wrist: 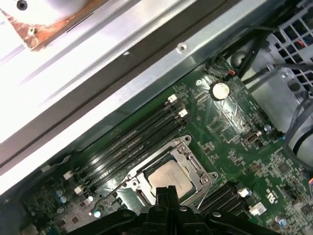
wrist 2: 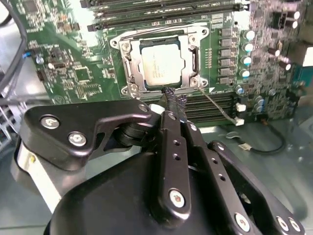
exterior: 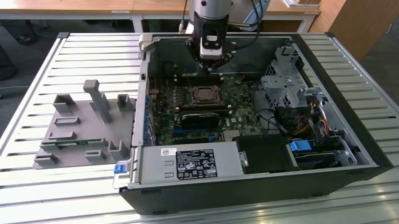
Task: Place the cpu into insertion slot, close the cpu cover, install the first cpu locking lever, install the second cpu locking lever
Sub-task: 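Install the first cpu locking lever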
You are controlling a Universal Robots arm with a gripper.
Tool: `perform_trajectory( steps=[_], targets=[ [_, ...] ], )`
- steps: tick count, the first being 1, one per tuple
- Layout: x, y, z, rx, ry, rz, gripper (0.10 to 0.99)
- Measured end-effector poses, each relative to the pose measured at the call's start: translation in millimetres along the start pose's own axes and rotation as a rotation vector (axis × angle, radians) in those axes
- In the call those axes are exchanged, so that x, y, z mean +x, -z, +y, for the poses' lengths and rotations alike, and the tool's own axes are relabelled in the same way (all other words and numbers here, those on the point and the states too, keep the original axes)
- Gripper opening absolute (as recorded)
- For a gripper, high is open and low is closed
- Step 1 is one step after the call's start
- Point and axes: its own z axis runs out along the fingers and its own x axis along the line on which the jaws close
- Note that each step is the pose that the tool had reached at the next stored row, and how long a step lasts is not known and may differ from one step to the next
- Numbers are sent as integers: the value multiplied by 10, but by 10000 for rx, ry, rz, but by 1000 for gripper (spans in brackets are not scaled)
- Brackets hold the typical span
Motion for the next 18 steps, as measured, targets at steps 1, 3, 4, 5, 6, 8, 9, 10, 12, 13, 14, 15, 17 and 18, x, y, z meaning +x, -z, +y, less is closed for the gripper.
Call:
perform_trajectory(
  steps=[1,3,4,5,6,8,9,10,12,13,14,15,17,18],
  targets=[
    [0,0,0,0,168,5,106],
    [0,-1,0,-1,518,15,106],
    [0,-1,0,-1,689,20,106],
    [0,-1,0,-2,875,25,106],
    [0,-2,0,-3,1050,30,106],
    [0,-3,0,-2,1416,40,106],
    [0,-3,-1,-3,1593,46,106],
    [0,-4,0,-5,1785,51,106],
    [0,-5,0,-6,2144,61,106],
    [0,-6,0,-7,2325,66,106],
    [0,-6,0,-7,2509,72,106],
    [0,-7,0,-8,2690,77,106],
    [0,-8,0,-9,3060,87,106],
    [0,-9,0,-10,3240,92,106]
  ],
)
